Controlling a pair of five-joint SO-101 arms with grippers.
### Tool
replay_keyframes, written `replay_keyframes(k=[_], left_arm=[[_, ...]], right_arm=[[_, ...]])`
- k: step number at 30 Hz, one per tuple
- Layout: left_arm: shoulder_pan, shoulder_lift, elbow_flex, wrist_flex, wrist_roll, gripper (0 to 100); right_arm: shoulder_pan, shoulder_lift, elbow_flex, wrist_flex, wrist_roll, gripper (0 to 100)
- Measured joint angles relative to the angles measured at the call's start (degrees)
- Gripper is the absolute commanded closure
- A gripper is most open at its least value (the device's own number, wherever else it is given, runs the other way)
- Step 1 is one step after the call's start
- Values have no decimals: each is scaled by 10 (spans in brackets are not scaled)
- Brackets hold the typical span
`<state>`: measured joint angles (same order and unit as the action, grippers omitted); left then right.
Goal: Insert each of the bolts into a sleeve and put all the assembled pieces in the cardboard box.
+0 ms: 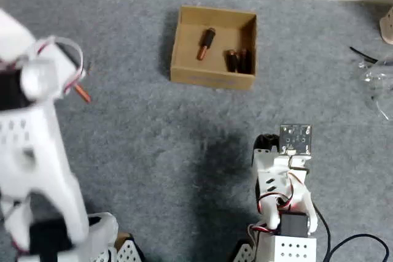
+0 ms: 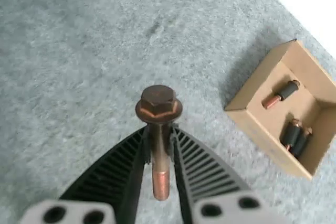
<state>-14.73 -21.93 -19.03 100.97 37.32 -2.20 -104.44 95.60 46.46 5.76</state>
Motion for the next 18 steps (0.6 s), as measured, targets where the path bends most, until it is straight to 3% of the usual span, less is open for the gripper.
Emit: replay_keyframes(k=[4,12,18], left_arm=[[0,-121,113,-2,-2,994],[1,-317,351,-93,-2,994],[6,-465,534,-184,-79,994]], right_arm=[[0,0,0,0,0,993],[0,0,0,0,0,993],[0,0,0,0,0,993]])
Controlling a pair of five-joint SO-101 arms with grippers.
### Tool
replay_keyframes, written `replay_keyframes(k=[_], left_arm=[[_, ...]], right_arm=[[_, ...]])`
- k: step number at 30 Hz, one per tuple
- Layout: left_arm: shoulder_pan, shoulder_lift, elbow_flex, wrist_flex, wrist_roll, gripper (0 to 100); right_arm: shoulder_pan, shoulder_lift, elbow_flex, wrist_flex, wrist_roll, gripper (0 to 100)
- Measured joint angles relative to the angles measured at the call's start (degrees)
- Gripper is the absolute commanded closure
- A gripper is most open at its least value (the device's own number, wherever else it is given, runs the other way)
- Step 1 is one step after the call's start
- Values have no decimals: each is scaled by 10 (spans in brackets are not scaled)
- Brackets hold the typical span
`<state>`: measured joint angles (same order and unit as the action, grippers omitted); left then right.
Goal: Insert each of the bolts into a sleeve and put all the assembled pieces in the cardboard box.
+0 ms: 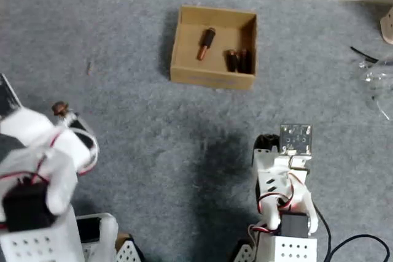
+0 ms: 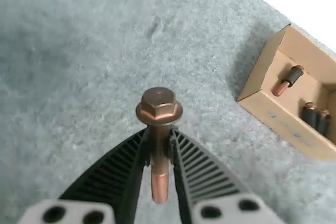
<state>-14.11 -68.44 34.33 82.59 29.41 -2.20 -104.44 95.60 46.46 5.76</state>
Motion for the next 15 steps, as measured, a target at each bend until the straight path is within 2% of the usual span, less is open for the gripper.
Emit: replay_keyframes(k=[5,12,15], left_arm=[[1,-129,150,-92,-47,994],[7,-301,375,-271,-50,990],[41,-347,453,-346,-50,991]], right_arm=[[0,0,0,0,0,993],[0,0,0,-15,0,993],[-1,0,0,-37,0,993]])
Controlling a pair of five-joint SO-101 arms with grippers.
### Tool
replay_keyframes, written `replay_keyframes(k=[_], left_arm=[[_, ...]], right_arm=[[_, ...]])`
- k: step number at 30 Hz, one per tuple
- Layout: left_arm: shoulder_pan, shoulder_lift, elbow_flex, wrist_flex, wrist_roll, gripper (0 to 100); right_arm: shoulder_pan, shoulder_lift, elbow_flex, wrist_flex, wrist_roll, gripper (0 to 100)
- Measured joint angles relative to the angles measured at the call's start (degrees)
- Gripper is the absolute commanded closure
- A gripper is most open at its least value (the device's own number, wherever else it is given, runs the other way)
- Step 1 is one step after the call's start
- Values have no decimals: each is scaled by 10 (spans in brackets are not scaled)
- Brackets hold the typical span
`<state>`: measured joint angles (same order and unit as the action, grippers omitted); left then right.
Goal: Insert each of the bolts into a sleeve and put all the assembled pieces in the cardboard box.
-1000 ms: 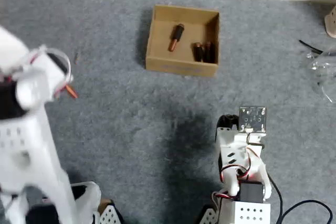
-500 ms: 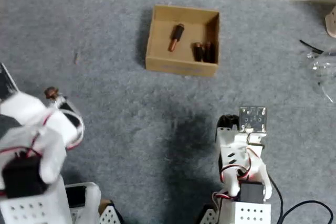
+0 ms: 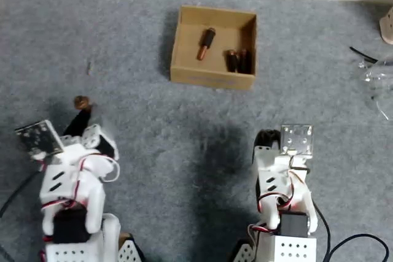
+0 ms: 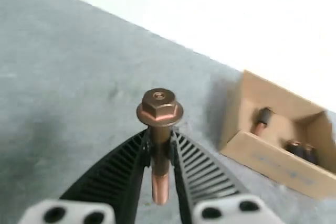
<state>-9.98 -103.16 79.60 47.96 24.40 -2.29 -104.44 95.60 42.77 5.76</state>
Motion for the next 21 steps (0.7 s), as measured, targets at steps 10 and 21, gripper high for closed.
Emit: replay_keyframes(k=[10,21], left_arm=[[104,-4,130,-198,93,990],[183,-3,164,-379,101,993]], right_arm=[[-41,0,0,-3,0,993],[-113,0,0,-6,0,993]])
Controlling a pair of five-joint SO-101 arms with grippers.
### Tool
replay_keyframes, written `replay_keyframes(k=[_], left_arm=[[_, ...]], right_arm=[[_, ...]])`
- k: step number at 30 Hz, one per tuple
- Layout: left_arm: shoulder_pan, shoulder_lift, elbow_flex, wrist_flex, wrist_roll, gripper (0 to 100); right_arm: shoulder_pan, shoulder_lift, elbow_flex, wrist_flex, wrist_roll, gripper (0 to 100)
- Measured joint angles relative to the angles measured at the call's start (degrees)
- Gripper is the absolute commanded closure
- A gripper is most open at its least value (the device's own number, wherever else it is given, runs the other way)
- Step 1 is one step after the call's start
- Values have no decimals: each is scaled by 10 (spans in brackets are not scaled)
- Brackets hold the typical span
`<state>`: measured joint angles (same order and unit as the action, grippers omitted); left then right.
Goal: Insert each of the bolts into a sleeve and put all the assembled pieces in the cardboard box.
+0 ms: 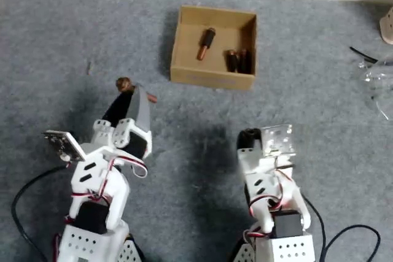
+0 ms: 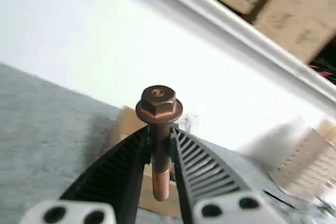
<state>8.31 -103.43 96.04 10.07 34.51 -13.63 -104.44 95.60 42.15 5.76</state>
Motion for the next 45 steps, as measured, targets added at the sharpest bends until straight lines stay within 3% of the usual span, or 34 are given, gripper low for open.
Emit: replay_keyframes(k=[8,14,21,29,45], left_arm=[[25,0,0,-9,1,993],[29,0,0,-9,5,993],[36,0,-3,30,39,993],[114,0,-17,150,5,993],[133,0,-17,135,-8,993]], right_arm=[[-177,0,0,-46,5,994],[-246,0,0,-79,90,994],[-258,0,0,-100,106,994],[-260,0,0,-108,147,994],[-263,0,0,-108,149,994]])
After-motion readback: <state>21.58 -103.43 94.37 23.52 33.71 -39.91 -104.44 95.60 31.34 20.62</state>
